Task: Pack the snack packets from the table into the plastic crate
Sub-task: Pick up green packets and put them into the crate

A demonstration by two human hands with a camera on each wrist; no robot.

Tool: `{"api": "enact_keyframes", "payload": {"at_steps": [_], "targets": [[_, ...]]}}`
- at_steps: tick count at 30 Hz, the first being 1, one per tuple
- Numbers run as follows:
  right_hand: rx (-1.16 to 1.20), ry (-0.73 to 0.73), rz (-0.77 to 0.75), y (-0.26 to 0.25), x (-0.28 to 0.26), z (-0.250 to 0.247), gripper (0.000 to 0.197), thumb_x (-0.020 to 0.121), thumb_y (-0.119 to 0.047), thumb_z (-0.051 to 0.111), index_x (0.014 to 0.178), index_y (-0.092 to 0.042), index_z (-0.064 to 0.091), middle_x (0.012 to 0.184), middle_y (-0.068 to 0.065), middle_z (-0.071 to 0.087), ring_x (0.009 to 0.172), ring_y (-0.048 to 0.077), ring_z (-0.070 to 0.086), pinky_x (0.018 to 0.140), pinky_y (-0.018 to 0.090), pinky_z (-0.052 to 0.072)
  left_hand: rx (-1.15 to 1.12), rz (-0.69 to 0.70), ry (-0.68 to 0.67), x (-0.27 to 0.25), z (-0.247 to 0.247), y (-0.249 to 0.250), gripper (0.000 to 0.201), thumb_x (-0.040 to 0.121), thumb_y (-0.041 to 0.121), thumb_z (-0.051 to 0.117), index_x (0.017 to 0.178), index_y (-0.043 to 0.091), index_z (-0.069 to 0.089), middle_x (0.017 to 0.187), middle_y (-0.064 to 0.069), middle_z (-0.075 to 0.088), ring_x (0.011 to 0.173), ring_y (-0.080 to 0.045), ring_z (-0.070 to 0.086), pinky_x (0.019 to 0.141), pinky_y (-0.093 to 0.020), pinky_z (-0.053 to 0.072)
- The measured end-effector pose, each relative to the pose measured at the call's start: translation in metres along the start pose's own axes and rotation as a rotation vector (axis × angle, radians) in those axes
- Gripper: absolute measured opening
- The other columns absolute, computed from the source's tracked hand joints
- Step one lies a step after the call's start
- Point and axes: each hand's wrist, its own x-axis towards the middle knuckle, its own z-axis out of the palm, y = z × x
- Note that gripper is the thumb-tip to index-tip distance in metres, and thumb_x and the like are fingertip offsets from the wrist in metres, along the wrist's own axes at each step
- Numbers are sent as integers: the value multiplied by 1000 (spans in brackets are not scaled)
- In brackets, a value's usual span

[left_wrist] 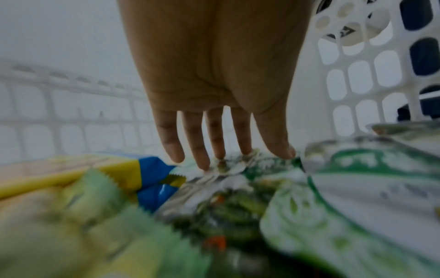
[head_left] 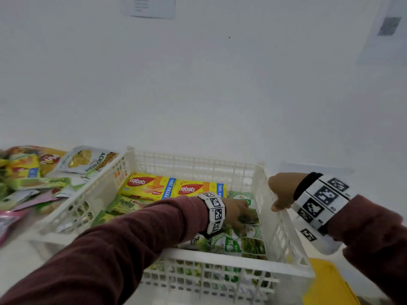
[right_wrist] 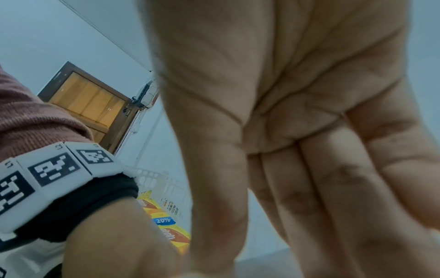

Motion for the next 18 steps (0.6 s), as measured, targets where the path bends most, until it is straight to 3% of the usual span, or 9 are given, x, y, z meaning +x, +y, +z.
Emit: {"api": "enact_keyframes", "payload": {"at_steps": [1,3,5,7,10,12,15,18], "targets": [[12,-16,3,0,-2,-2,33,90,-32,57,74,-4,53,84,3,63,52,8,42,69,18,44,-38,13,32,-3,-5,4,49,88,26,60,135,17,48,135,-11,40,121,-29,45,100,-36,37],[39,-63,23,-1,-8,-10,30,93,-34,53,81,-7,56,84,2,66,38,0,42,45,5,37,-91,31,117,-13,-21,7,43,90,18,59,132,12,52,132,-16,43,119,-31,47,98,-32,37],[52,-85,50,-3,-13,-19,27,95,-34,47,85,-10,54,66,-6,53,24,-3,41,31,3,29,-110,41,211,-27,-41,6,42,91,19,58,131,8,52,132,-19,46,120,-30,47,96,-29,35],[59,-61,61,-6,-13,-31,31,96,-35,45,104,-8,56,63,-9,48,23,-5,40,35,2,30,-123,28,304,-48,-61,-1,44,91,25,57,132,9,50,132,-17,47,120,-28,46,93,-26,35],[170,15,71,-9,-15,-52,47,92,-41,50,129,-13,49,71,-9,58,41,-3,51,58,9,43,-147,-32,395,-82,-90,-10,47,91,29,57,134,12,48,133,-13,48,122,-24,46,92,-23,35],[204,75,13,-25,-15,-75,47,91,-44,51,131,-20,45,77,-10,61,54,-1,56,64,10,44,-173,-84,439,-115,-105,-26,48,91,32,56,134,13,48,134,-11,48,122,-22,46,86,-20,34],[199,204,-122,-68,-20,-117,44,92,-41,50,131,-24,46,77,-13,58,64,-3,56,81,17,44,-172,-176,521,-175,-116,-58,48,91,34,56,134,14,47,135,-6,48,123,-18,46,69,-16,25],[228,315,-245,-129,-30,-156,40,93,-37,49,131,-25,47,94,-11,60,83,4,56,74,12,40,-187,-279,564,-245,-112,-100,48,91,33,56,134,14,48,135,-4,49,123,-16,46,68,-12,25]]}}
